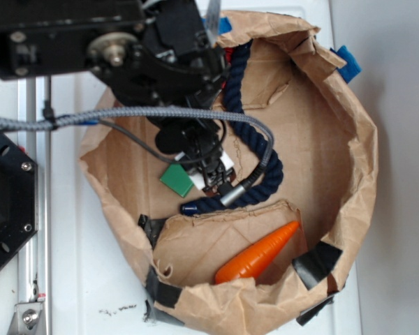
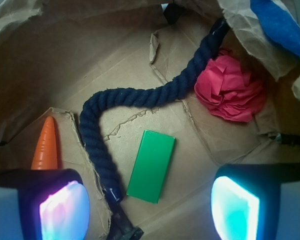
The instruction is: Grab the green block.
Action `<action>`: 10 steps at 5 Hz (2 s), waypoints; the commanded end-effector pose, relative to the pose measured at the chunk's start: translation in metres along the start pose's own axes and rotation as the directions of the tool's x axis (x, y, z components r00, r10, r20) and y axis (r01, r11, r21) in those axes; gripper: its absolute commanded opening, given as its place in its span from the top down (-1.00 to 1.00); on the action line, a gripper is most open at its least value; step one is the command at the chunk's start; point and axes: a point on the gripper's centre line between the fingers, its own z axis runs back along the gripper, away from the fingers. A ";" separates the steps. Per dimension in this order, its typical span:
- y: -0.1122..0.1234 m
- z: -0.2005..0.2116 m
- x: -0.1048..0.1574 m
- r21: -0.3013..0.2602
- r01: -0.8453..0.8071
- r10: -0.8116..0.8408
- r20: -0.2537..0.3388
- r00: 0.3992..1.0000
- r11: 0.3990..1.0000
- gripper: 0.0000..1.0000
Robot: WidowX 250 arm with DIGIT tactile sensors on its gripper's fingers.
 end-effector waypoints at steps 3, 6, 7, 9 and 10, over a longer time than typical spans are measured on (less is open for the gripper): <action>-0.013 -0.007 0.021 0.030 -0.041 0.040 0.033 0.999 0.999 -1.00; -0.037 -0.009 0.033 0.002 -0.039 0.039 0.022 0.999 0.999 -1.00; -0.047 -0.008 0.030 -0.014 -0.031 0.031 0.015 0.999 0.999 -1.00; -0.039 -0.028 0.011 0.024 0.005 -0.005 -0.013 1.000 1.000 -1.00; -0.030 -0.031 0.002 0.006 0.011 -0.011 -0.031 0.999 1.000 -1.00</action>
